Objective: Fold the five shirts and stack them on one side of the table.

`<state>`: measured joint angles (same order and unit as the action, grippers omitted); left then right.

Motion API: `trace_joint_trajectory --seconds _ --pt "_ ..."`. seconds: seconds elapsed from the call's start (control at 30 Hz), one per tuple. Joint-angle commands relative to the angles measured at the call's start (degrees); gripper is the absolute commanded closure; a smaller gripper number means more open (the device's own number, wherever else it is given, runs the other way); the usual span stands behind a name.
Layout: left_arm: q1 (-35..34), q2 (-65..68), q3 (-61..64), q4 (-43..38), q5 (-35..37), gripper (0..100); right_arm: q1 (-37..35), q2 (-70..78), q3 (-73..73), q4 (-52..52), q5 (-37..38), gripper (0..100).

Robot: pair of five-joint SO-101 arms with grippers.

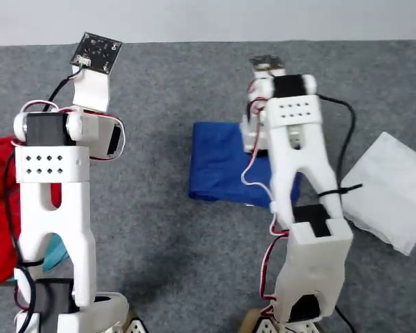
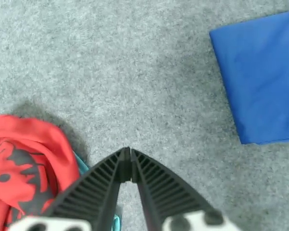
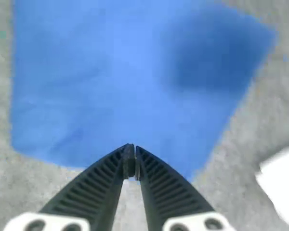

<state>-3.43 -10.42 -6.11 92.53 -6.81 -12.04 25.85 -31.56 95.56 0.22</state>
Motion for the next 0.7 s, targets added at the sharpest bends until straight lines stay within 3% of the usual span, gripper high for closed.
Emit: trace_joint_trajectory --seconds 0.0,0.17,0.33,0.5,0.67 --pt "1.49 -1.76 -0.13 -1.14 -0.44 100 -0.48 3.74 -2.73 -2.86 0.53 98.9" --pt "1.23 -1.76 -0.13 -0.88 -0.53 100 3.21 7.87 -2.99 5.41 0.44 98.9" --pt "1.58 -1.85 -0.22 -1.05 -0.44 100 5.67 4.79 -4.22 7.16 0.7 98.9" --pt "0.79 -3.25 -0.31 0.88 2.46 100 1.89 -6.02 -4.4 7.16 10.55 98.9" --pt "-3.43 -5.45 -0.22 3.43 6.15 100 2.95 -7.69 -4.31 6.9 10.73 98.9"
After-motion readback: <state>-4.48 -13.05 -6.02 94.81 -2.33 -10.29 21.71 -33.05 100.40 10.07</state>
